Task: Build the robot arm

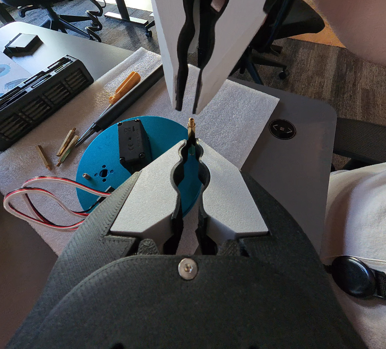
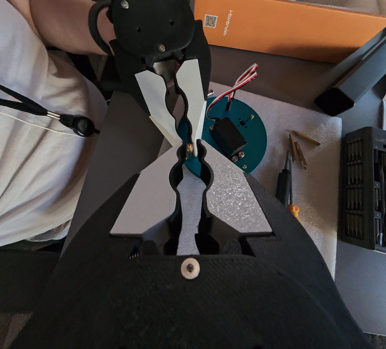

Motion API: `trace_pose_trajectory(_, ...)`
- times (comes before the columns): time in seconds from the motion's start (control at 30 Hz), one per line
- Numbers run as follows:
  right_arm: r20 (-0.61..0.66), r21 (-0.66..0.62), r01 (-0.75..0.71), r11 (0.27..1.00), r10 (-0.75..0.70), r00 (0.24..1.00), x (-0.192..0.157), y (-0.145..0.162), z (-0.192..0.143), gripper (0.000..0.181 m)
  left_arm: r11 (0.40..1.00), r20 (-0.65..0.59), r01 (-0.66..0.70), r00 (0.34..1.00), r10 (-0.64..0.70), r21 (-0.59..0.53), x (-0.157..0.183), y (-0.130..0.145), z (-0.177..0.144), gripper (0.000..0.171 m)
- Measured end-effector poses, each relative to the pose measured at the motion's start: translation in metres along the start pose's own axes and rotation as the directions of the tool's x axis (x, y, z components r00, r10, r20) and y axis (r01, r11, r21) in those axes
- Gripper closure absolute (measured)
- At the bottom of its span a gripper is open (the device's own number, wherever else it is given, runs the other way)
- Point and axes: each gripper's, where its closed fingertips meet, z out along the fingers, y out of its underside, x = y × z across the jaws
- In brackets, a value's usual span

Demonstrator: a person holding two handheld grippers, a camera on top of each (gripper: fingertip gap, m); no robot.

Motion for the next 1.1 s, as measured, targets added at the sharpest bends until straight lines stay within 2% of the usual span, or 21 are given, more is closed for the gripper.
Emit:
trace_pose_trajectory(0.27,0.039,-0.067,0.026,0.997,-0.023,0.999,-0.002,0.003,0.007,0.173,1.0,-0.005,-0.005,1.0,0.005,0.002,0.0,0.0,0.0,0.167)
trace_pose_trajectory(0.43,0.02,-0.086,0.018,0.996,-0.016,1.0,-0.001,0.007,0.009,0.179,1.0,-0.009,-0.006,1.0,0.006,0.002,0.0,0.0,0.0,0.167)
trace_pose_trajectory(0.57,-0.064,-0.085,-0.09,0.992,0.085,0.994,0.004,0.008,0.008,0.179,1.0,-0.001,0.001,1.0,-0.001,0.008,0.0,-0.001,0.0,0.166)
trace_pose_trajectory(0.67,-0.12,-0.066,-0.176,0.982,0.167,0.979,0.0,0.01,0.006,0.179,1.0,-0.004,-0.001,1.0,0.001,0.014,0.003,-0.002,0.0,0.158)
trace_pose_trajectory(0.77,-0.163,-0.033,-0.216,0.976,0.208,0.965,-0.003,0.01,0.008,0.179,1.0,-0.006,-0.02,1.0,0.02,0.004,0.006,-0.002,0.003,0.155)
trace_pose_trajectory(0.9,-0.192,0.02,-0.222,0.975,0.222,0.956,-0.002,0.008,0.007,0.178,0.998,0.046,-0.058,0.997,0.058,-0.006,0.0,-0.002,0.004,0.167)
trace_pose_trajectory(1.0,-0.196,0.188,-0.17,0.967,0.207,0.959,0.001,0.003,0.004,0.158,0.999,0.033,-0.044,0.998,0.044,-0.002,0.0,-0.002,0.004,0.167)
trace_pose_trajectory(1.1,-0.105,0.334,-0.268,0.904,0.318,0.942,0.002,0.006,0.011,0.151,0.999,0.028,-0.035,0.999,0.035,0.004,0.0,-0.001,0.003,0.167)
